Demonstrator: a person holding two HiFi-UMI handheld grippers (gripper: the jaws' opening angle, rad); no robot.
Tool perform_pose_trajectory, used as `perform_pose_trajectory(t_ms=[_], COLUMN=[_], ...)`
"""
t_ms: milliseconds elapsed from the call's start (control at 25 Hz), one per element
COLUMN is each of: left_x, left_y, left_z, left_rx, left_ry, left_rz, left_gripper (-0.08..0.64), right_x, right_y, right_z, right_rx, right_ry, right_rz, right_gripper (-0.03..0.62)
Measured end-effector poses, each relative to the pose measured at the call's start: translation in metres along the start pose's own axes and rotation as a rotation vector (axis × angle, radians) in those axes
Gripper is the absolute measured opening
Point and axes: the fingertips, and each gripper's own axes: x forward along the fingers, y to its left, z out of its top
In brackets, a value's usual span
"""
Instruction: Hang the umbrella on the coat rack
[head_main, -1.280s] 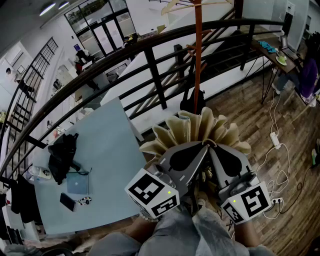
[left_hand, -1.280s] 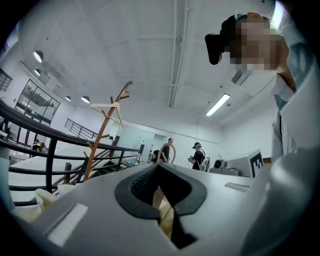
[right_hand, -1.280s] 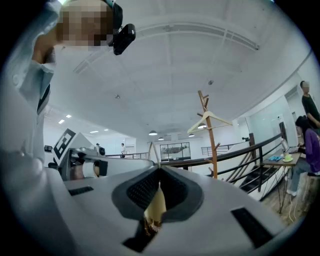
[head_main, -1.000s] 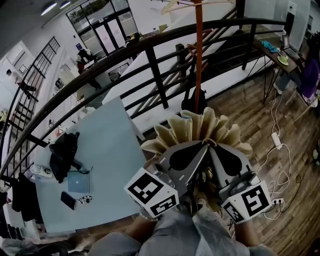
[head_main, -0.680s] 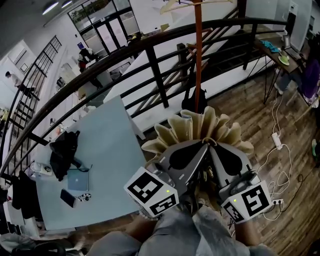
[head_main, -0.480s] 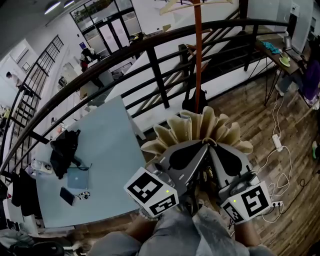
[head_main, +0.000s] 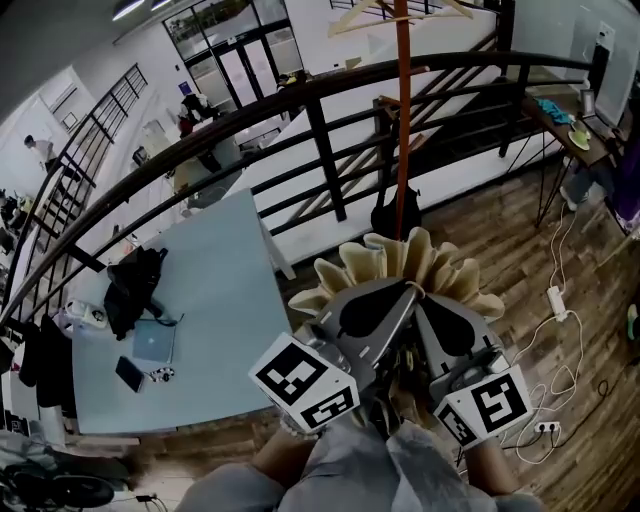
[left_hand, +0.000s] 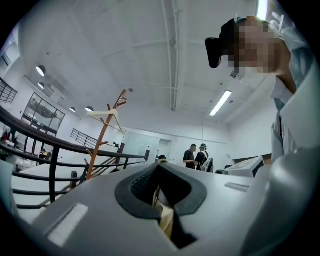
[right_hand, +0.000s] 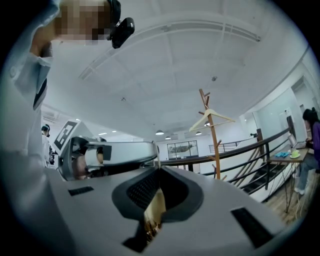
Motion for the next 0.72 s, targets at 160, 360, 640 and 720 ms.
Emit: perform_pose_trajectory(t_ms=[160,360,640,720], left_x=[-0.005,-0.004,0.006,0.011], left_y=[0.001,0.003,0.016,0.021], left_z=[-0.007,-0.007,-0.008,-0.007], left_rx=[-0.047,-0.043,-0.047,-0.020], left_ry=[-0.011,-0.028,-0.052,-0.048], left_rz=[0.021,0.026,0.026,0.029], left_gripper=[0.003,0.003,0.005,0.005], right_x=[-0.005,-0.004,0.005,0.010], right_y=[-0.001,-0.008,-0.022,-0.027], right_z=[-0.006,-0.003,-0.001,0.001], right_rx=[0.022,0.034,0.039,0.037], right_ry=[0.002,-0.001,-0.008,-0.014], right_rz=[0.006,0.014,0.008,0.004], right_gripper=[0.005,0.005,0.003,0.003])
